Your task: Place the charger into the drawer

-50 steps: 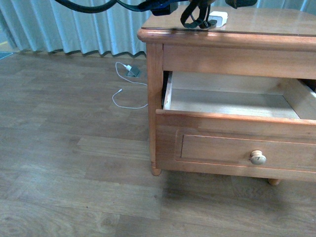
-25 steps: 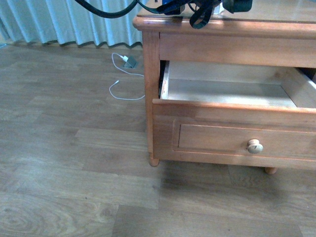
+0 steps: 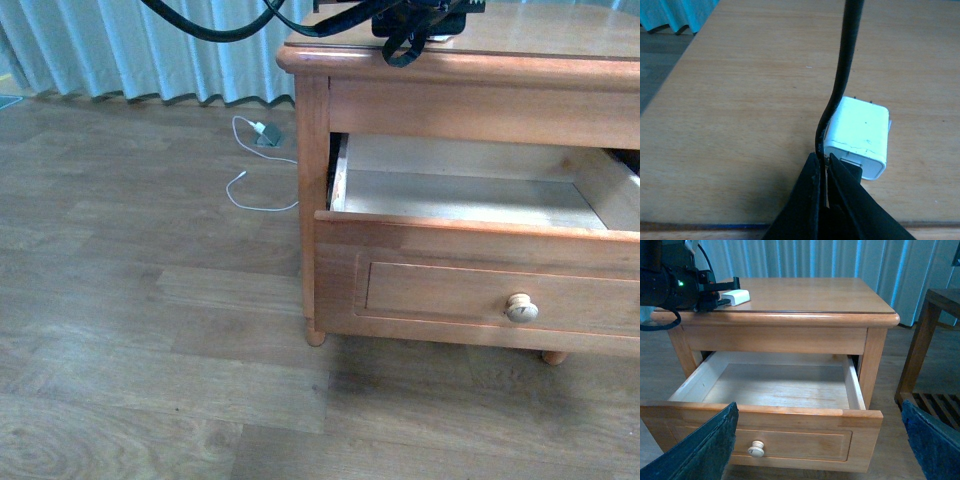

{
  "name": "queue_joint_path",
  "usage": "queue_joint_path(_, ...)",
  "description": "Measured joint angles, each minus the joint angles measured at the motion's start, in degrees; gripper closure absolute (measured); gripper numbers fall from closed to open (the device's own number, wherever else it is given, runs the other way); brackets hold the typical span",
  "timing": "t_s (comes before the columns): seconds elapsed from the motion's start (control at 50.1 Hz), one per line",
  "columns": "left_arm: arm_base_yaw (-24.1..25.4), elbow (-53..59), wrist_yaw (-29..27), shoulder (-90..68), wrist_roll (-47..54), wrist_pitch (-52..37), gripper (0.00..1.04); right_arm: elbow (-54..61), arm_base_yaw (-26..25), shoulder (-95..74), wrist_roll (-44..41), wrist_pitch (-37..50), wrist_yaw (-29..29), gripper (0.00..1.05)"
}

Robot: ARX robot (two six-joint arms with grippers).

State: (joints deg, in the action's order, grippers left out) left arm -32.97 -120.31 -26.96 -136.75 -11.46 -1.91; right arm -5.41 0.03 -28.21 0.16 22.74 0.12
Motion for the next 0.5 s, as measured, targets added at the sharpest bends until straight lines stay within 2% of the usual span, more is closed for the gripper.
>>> queue_joint_path(0.379,0.7,13.4,3.0,15.8,-0.9,-3.9,0.99,0.0,0.0,0.0,0.0,0.0,0.0,0.08)
queue_joint_path(0.499,0.1,21.9,5.8,24.8,-0.8,-4.2,0.99,0.0,0.0,0.0,0.0,0.0,0.0,0.08)
